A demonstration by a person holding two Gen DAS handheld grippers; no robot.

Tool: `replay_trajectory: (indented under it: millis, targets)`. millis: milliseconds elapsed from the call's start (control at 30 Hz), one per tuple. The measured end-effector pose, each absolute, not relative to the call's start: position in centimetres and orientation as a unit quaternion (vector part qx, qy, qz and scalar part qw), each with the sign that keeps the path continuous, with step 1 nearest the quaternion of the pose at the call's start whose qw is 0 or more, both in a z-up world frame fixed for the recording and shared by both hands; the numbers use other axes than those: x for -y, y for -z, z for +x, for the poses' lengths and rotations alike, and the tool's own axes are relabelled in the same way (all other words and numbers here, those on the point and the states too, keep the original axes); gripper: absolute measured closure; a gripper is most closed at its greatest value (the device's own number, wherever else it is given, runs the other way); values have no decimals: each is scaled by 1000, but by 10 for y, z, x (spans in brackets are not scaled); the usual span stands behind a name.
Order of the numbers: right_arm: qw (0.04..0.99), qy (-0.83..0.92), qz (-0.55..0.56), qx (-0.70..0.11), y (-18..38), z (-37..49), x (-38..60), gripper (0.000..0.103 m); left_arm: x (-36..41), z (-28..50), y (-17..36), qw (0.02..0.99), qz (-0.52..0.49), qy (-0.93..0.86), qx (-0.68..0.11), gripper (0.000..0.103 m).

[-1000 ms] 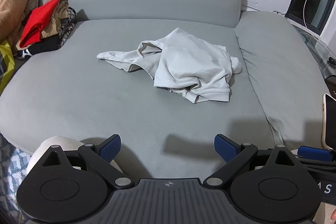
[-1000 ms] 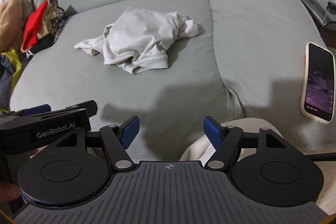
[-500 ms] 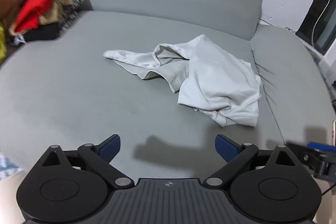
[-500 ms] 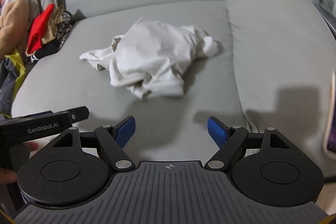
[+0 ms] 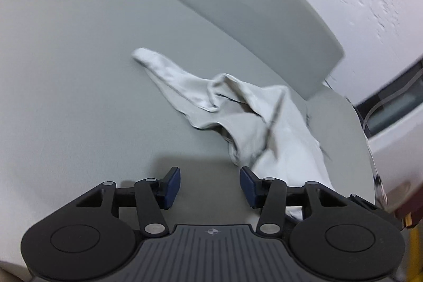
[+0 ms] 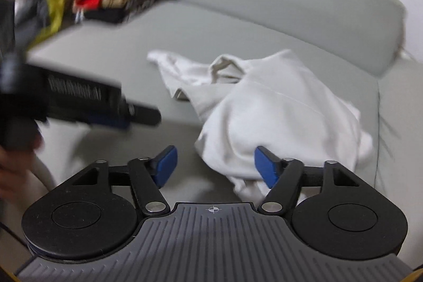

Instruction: Fold clothes

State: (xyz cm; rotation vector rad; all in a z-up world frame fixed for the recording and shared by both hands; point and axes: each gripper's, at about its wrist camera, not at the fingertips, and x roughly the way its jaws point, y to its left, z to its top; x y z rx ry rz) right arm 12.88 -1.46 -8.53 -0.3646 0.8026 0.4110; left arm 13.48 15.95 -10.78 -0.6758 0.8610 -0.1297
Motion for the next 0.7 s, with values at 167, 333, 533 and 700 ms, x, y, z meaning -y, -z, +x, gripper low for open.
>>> replay_trajectory:
  millis: [167,333,533,700]
  targets:
    - [883,-148,-272,-352,99,139,-1,96,-165,136,112,843,-341,65,-412,50]
    - [949,-49,-52,-306,25,159,85,101,-159,135,110,847,-329,75,-411,50]
    - [938,170,122,-278,-17,168,245,101,-133,138,107,846,-313,129,-412,50]
    - [878,187,190,-397,33,160,324,93,-95,141,108,827,-295,216,-426,50]
